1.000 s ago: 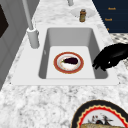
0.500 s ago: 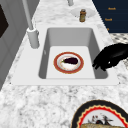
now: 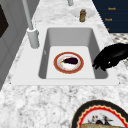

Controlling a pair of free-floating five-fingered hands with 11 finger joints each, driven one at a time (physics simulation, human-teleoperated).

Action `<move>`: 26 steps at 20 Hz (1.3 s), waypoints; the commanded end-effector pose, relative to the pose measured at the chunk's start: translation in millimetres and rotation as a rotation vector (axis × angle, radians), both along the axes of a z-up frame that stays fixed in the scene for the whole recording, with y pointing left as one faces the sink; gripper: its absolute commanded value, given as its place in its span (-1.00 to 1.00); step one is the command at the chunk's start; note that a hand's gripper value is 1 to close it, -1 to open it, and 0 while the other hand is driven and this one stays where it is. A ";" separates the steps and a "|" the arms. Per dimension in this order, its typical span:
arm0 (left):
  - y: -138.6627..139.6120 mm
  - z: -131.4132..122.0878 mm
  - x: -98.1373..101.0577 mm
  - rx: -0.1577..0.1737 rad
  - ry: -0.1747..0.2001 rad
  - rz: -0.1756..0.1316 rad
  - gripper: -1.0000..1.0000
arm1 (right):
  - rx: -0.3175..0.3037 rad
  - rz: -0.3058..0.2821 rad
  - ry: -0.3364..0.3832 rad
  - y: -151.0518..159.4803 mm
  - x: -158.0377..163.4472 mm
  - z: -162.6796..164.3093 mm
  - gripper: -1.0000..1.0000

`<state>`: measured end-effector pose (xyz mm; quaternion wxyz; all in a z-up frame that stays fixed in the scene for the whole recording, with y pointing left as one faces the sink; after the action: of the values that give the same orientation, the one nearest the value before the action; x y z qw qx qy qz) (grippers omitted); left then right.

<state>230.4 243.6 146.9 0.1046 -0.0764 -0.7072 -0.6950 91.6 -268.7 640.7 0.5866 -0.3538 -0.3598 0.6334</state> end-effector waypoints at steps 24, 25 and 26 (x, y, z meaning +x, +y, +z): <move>0.0 0.0 0.0 0.000 0.000 0.000 0.00 | -0.004 -0.012 0.006 72.0 131.3 124.6 1.00; 0.0 0.0 0.0 0.000 0.000 0.000 0.00 | -0.003 -0.009 0.004 73.2 139.8 123.4 1.00; 0.0 0.0 0.0 0.000 0.000 0.000 0.00 | -0.002 -0.005 0.003 76.6 148.4 117.7 1.00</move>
<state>230.4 243.6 146.9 0.1046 -0.0764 -0.7072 -0.6950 217.8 -196.4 765.1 0.5869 -0.3536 -0.3586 0.6340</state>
